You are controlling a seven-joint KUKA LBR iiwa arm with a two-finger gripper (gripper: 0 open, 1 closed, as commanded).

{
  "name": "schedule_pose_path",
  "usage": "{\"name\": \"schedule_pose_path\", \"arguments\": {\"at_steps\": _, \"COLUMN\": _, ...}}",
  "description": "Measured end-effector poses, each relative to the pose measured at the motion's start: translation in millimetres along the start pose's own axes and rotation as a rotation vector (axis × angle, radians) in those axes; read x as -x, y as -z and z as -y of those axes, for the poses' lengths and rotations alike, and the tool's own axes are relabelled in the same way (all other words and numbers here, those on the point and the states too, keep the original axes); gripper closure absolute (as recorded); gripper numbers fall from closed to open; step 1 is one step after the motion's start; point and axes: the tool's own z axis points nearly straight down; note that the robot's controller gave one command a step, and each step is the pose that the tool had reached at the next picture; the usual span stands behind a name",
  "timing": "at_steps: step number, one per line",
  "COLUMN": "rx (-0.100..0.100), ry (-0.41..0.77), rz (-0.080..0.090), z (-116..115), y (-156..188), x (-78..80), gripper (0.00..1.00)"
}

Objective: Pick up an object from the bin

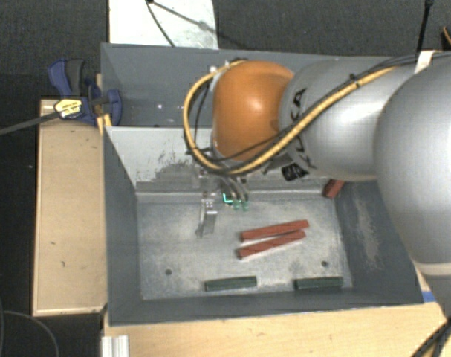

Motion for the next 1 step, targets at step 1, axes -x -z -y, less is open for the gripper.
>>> {"name": "schedule_pose_path", "arguments": {"at_steps": 1, "rx": -0.002, "ry": 0.181, "rz": 0.007, "z": 60.2, "y": 44.2, "x": -50.9, "gripper": 0.0}}
